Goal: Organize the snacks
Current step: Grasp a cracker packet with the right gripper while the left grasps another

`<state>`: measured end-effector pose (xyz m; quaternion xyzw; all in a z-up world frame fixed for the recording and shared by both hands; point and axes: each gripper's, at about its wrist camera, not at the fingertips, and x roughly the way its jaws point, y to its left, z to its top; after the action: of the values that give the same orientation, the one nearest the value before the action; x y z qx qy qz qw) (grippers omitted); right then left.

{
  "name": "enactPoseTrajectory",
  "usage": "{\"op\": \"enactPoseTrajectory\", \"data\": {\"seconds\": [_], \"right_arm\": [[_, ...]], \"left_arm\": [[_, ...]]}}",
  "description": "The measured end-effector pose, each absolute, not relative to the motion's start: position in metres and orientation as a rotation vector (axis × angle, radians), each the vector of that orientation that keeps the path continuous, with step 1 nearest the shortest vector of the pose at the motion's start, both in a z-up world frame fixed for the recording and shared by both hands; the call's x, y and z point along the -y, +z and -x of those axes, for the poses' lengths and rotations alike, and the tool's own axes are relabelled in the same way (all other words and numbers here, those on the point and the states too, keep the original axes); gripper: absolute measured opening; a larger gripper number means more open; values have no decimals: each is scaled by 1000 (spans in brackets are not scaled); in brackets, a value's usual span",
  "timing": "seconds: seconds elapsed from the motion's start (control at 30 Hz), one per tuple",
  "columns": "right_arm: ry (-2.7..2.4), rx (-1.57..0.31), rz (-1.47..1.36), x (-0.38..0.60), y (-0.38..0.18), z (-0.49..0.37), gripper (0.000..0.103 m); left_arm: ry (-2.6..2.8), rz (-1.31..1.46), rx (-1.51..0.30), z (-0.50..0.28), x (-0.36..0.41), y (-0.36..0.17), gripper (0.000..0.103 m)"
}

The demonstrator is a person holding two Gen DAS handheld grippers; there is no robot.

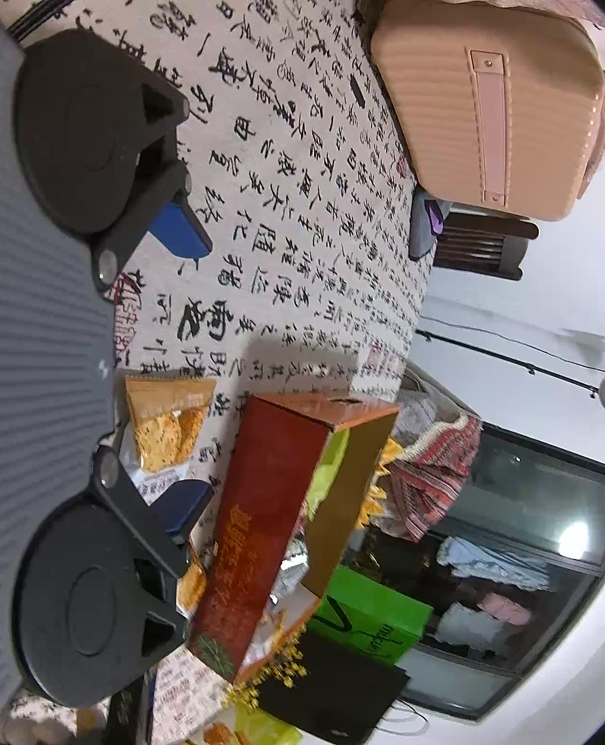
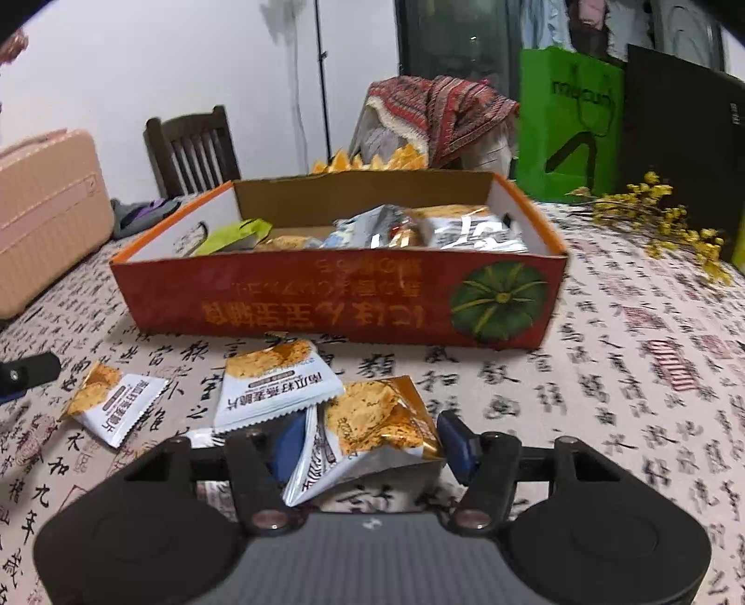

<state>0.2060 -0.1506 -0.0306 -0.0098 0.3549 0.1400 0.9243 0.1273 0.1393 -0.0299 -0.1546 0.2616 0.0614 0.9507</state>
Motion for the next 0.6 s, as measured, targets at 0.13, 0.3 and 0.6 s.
{"op": "enactPoseTrajectory", "data": {"seconds": [0.13,0.3,0.6], "right_arm": [[257,-679,14,167,-21,-194,60],[237,-653,-16,187,-15,-184,60],[233,-616,-57,206,-13,-171,60]], "left_arm": [[135,230,-561,-131,-124,-26,103],[108,154,-624,-147,-101,-25,103],[132,54,-747,-177,-79,-39,103]]}}
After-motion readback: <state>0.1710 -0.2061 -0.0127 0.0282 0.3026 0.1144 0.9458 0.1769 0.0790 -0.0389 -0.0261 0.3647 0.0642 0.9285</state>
